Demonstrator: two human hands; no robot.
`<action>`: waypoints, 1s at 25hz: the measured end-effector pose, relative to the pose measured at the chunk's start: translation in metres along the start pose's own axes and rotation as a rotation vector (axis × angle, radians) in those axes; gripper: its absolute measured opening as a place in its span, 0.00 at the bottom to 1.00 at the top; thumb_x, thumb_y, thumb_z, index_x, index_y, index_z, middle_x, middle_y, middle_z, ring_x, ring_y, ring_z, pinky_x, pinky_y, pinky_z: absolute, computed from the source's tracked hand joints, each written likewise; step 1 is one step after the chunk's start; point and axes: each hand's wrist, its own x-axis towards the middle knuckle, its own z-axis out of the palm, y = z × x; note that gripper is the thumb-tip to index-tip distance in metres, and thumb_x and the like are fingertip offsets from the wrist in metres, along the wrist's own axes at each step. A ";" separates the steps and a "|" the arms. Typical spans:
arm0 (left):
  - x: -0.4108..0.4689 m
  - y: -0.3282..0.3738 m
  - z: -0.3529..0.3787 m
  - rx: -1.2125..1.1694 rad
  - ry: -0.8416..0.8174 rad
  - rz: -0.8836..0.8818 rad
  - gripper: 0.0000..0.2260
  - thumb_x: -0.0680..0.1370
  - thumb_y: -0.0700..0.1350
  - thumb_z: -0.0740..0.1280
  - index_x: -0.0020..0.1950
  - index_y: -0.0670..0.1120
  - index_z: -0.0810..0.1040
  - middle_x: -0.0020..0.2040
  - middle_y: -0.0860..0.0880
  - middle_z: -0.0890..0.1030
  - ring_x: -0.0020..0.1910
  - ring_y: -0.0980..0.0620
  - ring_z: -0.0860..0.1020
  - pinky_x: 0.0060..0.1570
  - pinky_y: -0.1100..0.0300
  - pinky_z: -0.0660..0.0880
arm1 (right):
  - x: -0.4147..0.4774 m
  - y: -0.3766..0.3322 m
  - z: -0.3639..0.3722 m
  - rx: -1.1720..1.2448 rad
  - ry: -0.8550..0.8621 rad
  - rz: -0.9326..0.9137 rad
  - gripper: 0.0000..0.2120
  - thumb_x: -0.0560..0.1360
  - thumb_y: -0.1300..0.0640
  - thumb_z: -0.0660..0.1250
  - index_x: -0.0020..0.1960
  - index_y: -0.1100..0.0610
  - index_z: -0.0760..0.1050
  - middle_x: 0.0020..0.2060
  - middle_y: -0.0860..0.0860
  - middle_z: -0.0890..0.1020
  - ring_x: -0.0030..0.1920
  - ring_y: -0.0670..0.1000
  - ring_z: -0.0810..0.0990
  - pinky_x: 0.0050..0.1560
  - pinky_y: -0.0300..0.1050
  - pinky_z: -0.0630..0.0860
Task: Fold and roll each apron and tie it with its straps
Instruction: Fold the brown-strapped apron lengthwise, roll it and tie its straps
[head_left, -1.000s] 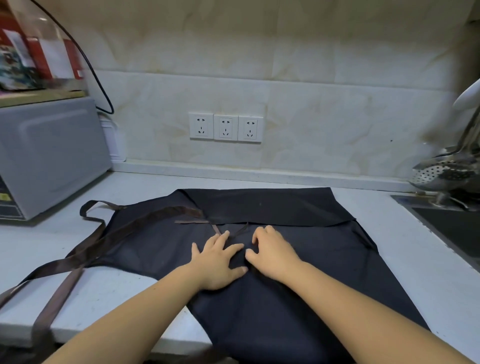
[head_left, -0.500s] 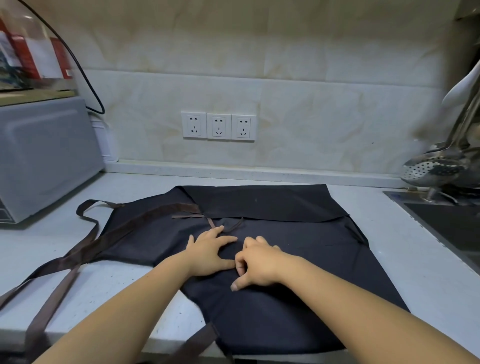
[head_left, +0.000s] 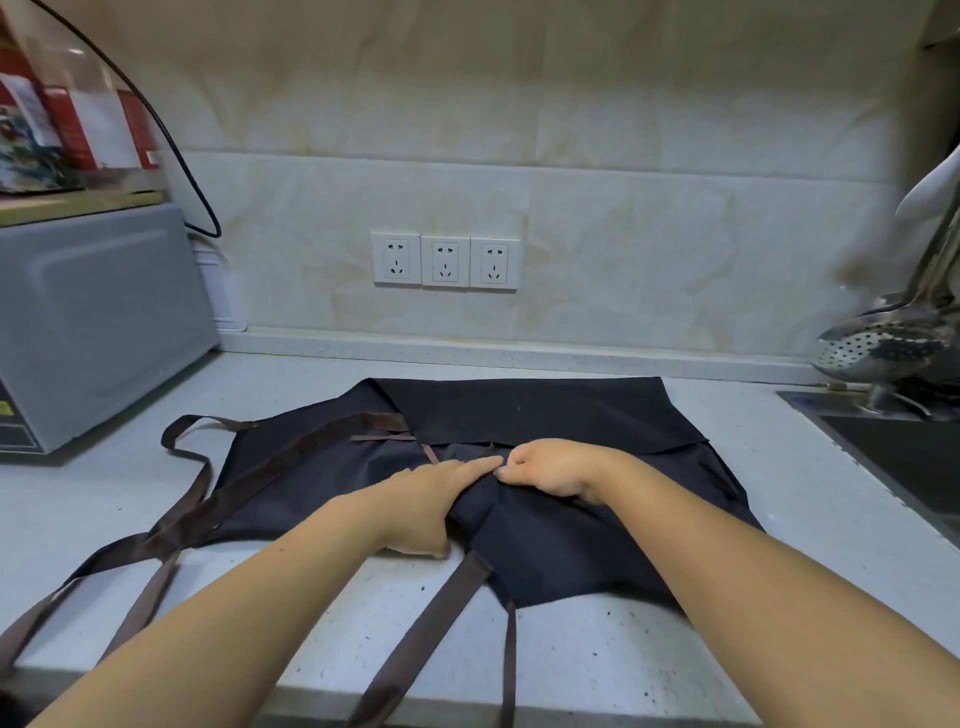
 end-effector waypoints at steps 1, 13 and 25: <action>0.005 -0.001 0.005 -0.078 0.096 0.049 0.43 0.69 0.41 0.67 0.75 0.70 0.50 0.72 0.57 0.67 0.68 0.50 0.70 0.63 0.50 0.71 | 0.001 -0.001 0.000 0.011 0.010 0.002 0.14 0.80 0.47 0.60 0.51 0.57 0.76 0.52 0.53 0.79 0.54 0.52 0.77 0.58 0.46 0.72; 0.012 -0.009 -0.018 -0.940 0.135 -0.525 0.13 0.79 0.46 0.60 0.45 0.43 0.82 0.47 0.41 0.85 0.43 0.43 0.82 0.52 0.51 0.78 | -0.032 0.003 -0.060 0.173 -0.311 0.114 0.34 0.67 0.23 0.58 0.54 0.50 0.82 0.38 0.48 0.83 0.35 0.49 0.75 0.44 0.47 0.71; 0.006 -0.056 -0.010 -0.564 0.021 -0.494 0.08 0.75 0.41 0.71 0.53 0.49 0.80 0.45 0.52 0.80 0.44 0.51 0.79 0.37 0.57 0.80 | 0.032 0.017 -0.008 -0.893 0.709 0.106 0.17 0.79 0.50 0.58 0.67 0.47 0.69 0.69 0.55 0.69 0.74 0.62 0.55 0.69 0.74 0.40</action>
